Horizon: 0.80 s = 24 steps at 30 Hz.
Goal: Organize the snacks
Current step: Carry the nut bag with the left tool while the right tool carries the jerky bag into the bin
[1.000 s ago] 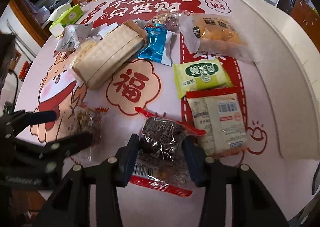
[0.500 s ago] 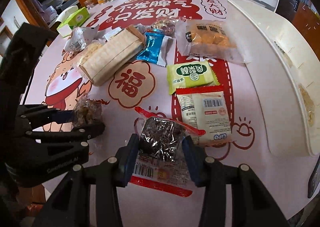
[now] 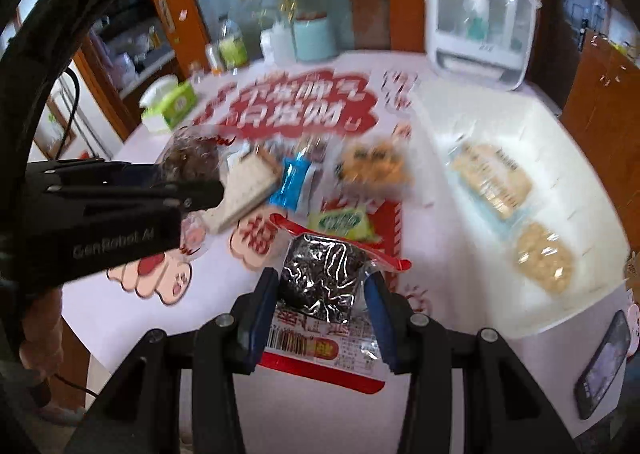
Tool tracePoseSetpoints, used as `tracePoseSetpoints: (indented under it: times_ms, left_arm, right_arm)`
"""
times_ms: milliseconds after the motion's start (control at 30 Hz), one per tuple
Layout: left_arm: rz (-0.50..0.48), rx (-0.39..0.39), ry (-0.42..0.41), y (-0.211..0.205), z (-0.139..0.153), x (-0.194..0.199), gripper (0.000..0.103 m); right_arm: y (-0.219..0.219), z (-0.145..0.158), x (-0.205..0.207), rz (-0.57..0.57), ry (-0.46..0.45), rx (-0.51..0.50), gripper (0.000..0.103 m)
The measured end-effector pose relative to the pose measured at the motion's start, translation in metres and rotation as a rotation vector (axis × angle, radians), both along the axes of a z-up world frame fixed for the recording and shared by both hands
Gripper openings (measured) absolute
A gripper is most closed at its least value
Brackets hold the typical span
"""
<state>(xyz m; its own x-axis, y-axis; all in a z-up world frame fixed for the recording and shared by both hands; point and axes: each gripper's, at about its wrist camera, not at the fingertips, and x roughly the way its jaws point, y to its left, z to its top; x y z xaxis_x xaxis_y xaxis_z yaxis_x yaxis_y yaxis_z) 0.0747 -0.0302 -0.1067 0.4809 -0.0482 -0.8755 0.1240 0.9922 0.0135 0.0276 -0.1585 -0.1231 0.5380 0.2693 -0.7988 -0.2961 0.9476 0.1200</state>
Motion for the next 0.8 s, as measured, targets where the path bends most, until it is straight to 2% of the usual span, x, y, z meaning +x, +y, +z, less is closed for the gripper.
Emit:
tracePoseSetpoints:
  times_ms: [267,500,800]
  left_arm:
    - [-0.064,-0.046,-0.161,-0.058,0.072,0.008,0.04]
    - [-0.126,-0.06,-0.282,-0.117,0.121,0.019,0.04]
    - [-0.21,-0.033,-0.373,-0.187,0.149,0.043,0.041]
  right_arm:
    - [-0.058,0.061,-0.002,-0.125,-0.152,0.015,0.045]
    - [-0.107,0.096,0.003,-0.254,-0.229,0.034,0.045]
    - [-0.15,0.124,0.02,-0.362,-0.322,0.047,0.045]
